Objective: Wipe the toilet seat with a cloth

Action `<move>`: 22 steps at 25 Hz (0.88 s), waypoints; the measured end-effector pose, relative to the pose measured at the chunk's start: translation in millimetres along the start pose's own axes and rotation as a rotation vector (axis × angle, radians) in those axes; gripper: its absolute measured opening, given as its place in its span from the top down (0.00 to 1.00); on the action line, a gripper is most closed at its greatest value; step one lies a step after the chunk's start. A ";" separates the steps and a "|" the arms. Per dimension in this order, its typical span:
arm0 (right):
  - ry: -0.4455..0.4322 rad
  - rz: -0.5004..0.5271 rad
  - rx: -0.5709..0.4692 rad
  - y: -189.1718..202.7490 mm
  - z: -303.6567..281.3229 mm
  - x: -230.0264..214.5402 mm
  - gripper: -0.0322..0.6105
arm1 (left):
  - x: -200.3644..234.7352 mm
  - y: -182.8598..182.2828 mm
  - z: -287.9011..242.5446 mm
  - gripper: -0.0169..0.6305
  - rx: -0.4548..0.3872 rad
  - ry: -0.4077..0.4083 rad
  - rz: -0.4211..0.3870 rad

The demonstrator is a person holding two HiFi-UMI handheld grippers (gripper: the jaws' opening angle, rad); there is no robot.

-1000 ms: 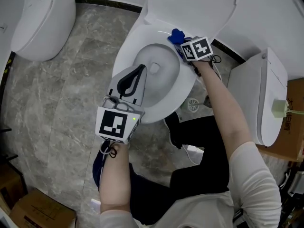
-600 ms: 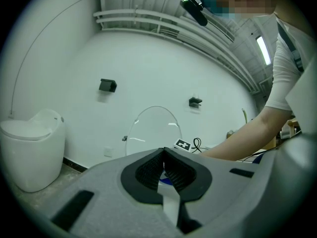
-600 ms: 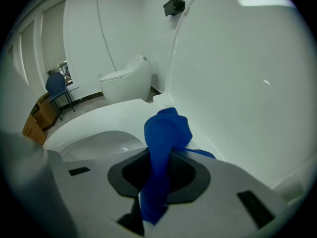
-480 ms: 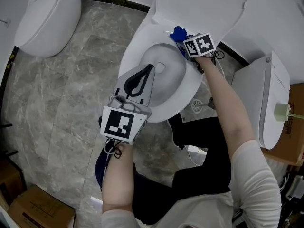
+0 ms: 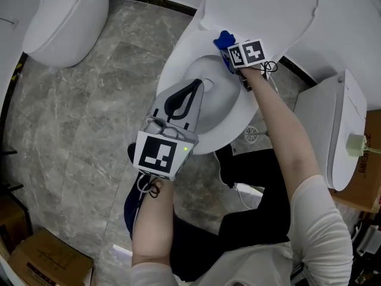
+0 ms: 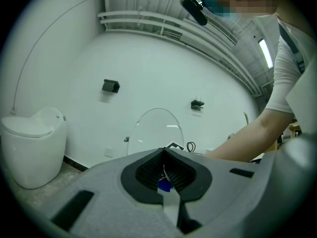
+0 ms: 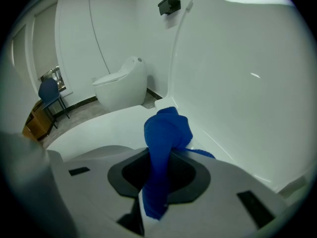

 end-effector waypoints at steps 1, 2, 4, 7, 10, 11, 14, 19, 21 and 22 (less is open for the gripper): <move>0.004 0.000 0.004 -1.2 -1.3 1.8 0.82 | 0.0 -0.3 0.0 0.96 -0.002 -0.001 0.001; 0.008 0.003 0.010 -2.5 -2.6 3.7 0.82 | -0.2 -0.5 0.2 0.96 -0.003 0.000 0.002; 0.013 0.018 0.024 -4.7 -5.3 7.7 0.82 | -1.0 0.2 0.6 0.96 0.000 0.001 0.004; 0.017 0.041 0.045 -7.3 -8.3 11.3 0.82 | -3.0 2.5 -0.3 0.96 0.008 0.008 0.006; 0.013 0.044 0.051 -10.2 -11.4 14.4 0.82 | -2.2 2.8 -0.7 0.96 0.009 0.009 0.008; 0.011 0.043 0.050 -10.8 -12.4 15.4 0.82 | -1.6 2.7 -0.7 0.96 0.007 0.007 0.010; 0.013 0.043 0.050 -12.0 -14.3 18.4 0.82 | -0.3 1.9 -0.3 0.96 -0.003 0.000 0.024; 0.012 0.073 0.069 -15.3 -19.4 25.4 0.82 | 1.4 2.5 0.4 0.96 -0.005 -0.009 0.032; 0.009 0.076 0.073 -16.5 -20.9 27.8 0.82 | 3.1 4.3 0.8 0.96 -0.006 -0.013 0.030; 0.007 0.077 0.073 -16.8 -21.8 29.2 0.82 | 3.8 4.7 1.0 0.96 -0.007 -0.016 0.031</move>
Point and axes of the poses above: the fingertips, and each gripper's own axes: z backward along the fingers, x to its left, y out of its underside, the point moved 9 cm from there along z, backward along the fingers, and after that the axes turned 13 degrees about -x, right-handed, at the moved point
